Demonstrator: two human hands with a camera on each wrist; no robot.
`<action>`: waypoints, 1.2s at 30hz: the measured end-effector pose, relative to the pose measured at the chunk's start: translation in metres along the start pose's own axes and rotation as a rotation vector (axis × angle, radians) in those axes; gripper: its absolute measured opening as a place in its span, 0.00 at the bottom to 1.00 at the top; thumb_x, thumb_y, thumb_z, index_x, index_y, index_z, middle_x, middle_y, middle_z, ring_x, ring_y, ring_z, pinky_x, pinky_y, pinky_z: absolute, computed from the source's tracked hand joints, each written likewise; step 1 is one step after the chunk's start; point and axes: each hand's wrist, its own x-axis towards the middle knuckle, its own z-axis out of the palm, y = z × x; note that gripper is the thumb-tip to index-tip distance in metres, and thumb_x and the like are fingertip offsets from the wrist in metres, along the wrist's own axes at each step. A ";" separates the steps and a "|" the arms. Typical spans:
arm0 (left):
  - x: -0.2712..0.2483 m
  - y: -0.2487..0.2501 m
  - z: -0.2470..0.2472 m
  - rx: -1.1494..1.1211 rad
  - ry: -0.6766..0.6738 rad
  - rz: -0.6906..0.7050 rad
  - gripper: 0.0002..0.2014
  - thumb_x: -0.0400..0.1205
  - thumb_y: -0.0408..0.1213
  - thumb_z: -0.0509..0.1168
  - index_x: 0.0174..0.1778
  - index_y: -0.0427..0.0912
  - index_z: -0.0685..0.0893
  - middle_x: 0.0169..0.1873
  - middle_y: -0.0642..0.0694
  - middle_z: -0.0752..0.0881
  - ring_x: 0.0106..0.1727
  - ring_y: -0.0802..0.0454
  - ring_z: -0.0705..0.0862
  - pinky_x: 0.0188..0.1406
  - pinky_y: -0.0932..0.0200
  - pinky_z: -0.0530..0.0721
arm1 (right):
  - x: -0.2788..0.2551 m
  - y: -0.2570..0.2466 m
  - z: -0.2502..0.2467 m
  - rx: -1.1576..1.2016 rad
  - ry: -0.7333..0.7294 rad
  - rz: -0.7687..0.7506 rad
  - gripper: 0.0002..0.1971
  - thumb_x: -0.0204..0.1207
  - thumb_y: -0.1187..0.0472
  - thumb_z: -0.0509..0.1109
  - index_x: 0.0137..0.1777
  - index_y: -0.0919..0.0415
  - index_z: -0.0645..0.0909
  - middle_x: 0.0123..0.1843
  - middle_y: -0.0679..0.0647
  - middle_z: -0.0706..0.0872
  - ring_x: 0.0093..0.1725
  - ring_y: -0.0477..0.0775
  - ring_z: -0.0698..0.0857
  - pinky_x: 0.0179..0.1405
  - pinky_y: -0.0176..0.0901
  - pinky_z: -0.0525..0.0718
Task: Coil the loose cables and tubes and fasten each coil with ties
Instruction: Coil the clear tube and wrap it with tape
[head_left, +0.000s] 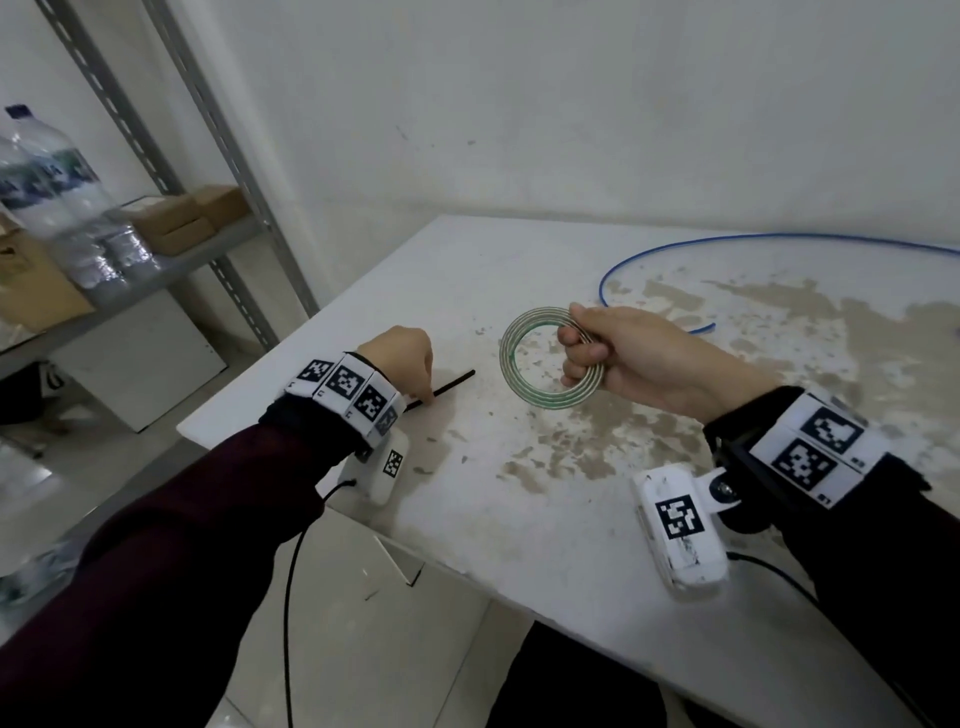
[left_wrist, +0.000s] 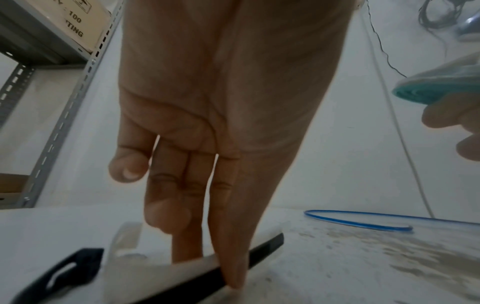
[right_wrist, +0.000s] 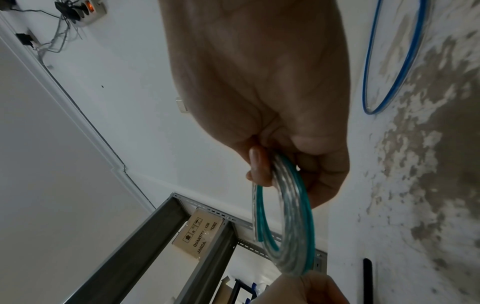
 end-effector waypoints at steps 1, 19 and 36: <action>0.000 0.000 0.000 -0.012 -0.006 0.004 0.08 0.74 0.34 0.75 0.43 0.34 0.87 0.29 0.47 0.82 0.35 0.49 0.81 0.31 0.61 0.79 | 0.000 0.000 0.000 0.001 0.000 0.003 0.19 0.88 0.56 0.50 0.36 0.61 0.71 0.19 0.47 0.63 0.26 0.50 0.69 0.41 0.42 0.78; 0.005 -0.009 -0.010 -0.320 0.153 -0.049 0.04 0.73 0.33 0.76 0.38 0.36 0.88 0.28 0.43 0.85 0.26 0.51 0.81 0.38 0.54 0.88 | 0.001 0.010 0.002 -0.015 -0.020 0.047 0.19 0.88 0.56 0.50 0.36 0.61 0.71 0.20 0.47 0.64 0.26 0.50 0.69 0.39 0.41 0.77; -0.007 0.124 -0.067 -1.135 0.384 0.461 0.08 0.76 0.26 0.71 0.46 0.38 0.79 0.26 0.52 0.90 0.28 0.59 0.85 0.35 0.66 0.82 | -0.059 -0.075 -0.080 -0.297 -0.148 -0.301 0.17 0.84 0.51 0.54 0.37 0.58 0.73 0.27 0.48 0.64 0.32 0.49 0.69 0.50 0.42 0.78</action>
